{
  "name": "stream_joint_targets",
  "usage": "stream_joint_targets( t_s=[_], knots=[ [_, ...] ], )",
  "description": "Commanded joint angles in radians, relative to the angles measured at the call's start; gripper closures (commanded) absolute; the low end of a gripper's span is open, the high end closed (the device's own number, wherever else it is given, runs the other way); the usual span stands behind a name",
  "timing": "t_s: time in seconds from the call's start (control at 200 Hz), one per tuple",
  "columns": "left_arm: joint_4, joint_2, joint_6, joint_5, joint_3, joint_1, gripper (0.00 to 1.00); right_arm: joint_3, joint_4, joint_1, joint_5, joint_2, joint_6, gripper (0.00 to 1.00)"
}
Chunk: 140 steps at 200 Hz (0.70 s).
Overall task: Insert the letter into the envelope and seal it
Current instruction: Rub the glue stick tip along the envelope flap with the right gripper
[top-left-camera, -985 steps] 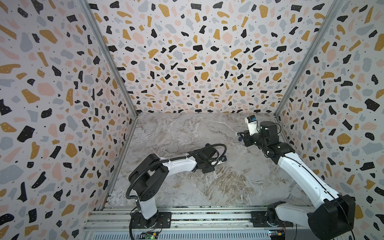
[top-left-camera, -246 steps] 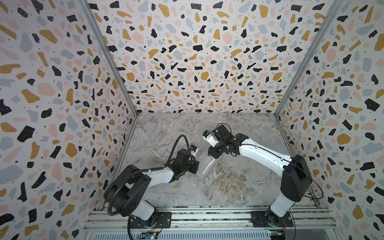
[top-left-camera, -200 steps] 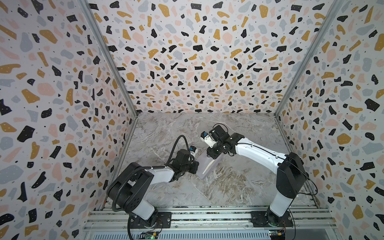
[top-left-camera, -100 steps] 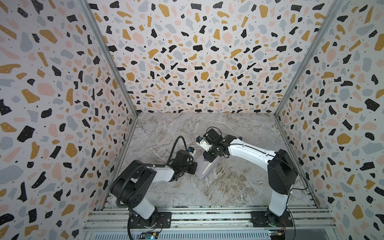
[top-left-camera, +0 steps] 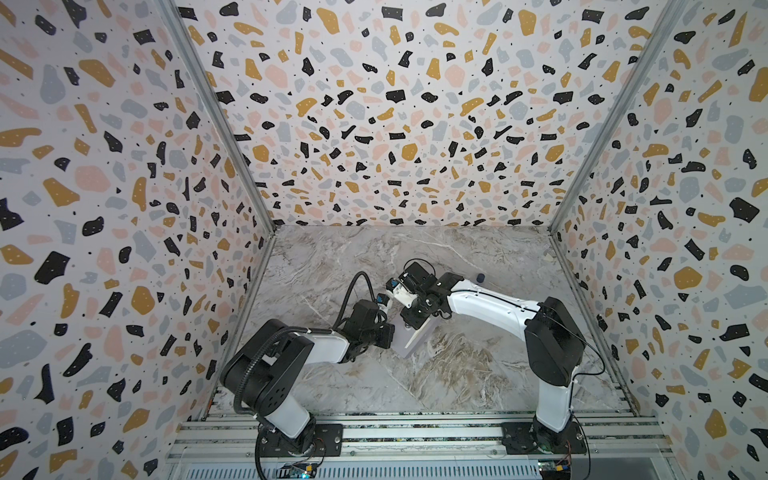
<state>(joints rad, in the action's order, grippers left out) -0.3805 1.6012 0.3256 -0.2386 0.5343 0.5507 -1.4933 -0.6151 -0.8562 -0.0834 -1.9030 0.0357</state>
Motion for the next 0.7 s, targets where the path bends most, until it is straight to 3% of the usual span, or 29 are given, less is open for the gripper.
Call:
stream_joint_targets(
  t_s=[0.0,0.696],
  knots=[
    [-0.014,0.017,-0.016,0.014,-0.015,-0.006,1.0,-0.036,-0.02,-0.007,0.014,-0.002,0.007,1.0],
    [-0.017,0.025,-0.018,0.013,-0.018,-0.007,1.0,-0.038,-0.027,-0.022,0.048,-0.03,0.002,1.0]
  ],
)
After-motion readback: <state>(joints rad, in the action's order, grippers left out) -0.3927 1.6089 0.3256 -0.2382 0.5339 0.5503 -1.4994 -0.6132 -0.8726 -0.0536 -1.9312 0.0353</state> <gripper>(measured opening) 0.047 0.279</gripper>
